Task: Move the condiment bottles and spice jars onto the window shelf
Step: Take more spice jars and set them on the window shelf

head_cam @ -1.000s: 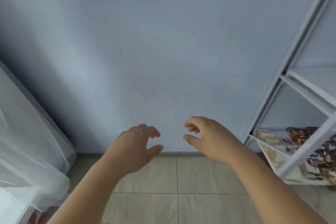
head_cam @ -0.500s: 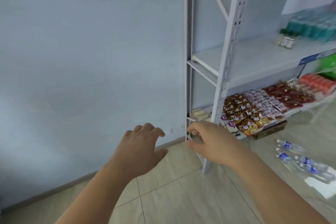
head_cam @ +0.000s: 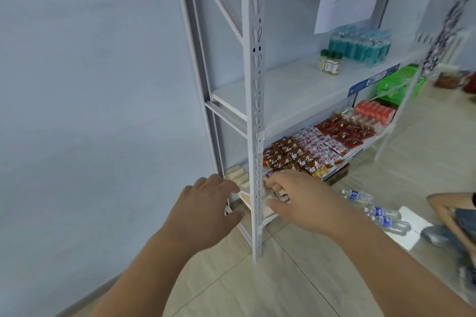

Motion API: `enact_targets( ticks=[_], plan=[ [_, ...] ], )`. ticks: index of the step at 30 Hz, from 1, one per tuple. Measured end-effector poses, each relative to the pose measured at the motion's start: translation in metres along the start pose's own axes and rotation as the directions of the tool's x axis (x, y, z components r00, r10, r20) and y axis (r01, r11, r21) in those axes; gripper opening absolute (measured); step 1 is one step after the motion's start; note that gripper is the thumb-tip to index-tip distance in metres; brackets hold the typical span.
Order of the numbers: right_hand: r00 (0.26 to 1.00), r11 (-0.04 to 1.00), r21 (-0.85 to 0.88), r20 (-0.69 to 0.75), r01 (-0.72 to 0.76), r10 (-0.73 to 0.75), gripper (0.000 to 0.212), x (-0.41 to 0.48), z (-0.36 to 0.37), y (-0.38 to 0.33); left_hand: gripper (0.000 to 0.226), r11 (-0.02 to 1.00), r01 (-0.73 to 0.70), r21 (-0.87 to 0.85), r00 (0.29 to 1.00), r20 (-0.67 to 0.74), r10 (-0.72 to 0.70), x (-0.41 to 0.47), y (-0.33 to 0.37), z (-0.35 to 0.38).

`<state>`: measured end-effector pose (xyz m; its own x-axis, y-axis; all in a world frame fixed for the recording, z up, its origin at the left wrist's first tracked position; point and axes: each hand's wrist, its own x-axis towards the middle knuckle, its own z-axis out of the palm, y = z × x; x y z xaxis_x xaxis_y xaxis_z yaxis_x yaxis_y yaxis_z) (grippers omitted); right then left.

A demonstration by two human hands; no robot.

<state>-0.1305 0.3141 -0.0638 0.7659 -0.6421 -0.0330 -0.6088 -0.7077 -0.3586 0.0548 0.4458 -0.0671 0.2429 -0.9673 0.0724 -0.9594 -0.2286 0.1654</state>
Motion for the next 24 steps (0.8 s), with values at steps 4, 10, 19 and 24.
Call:
enact_targets(
  ticks=[4,10,19,24],
  plan=[
    [1.0,1.0,-0.025,-0.022,0.003,-0.004,0.039,0.033,-0.02,0.021,0.047,0.999,-0.026,-0.032,1.0,-0.01,0.025,0.04,0.003,0.003],
    [0.999,0.999,-0.04,-0.041,0.008,-0.009,0.036,0.079,-0.044,0.05,0.047,0.994,-0.079,-0.072,0.997,0.019,0.081,0.106,0.01,0.004],
    [0.995,0.997,-0.029,-0.078,-0.07,0.068,0.041,0.106,-0.075,0.117,0.042,0.981,-0.15,-0.125,0.985,0.066,0.159,0.191,0.048,0.005],
    [0.994,0.998,-0.034,-0.089,-0.059,0.055,0.042,0.119,-0.091,0.171,0.045,0.982,-0.137,-0.134,0.988,0.055,0.145,0.232,0.079,0.015]
  ],
)
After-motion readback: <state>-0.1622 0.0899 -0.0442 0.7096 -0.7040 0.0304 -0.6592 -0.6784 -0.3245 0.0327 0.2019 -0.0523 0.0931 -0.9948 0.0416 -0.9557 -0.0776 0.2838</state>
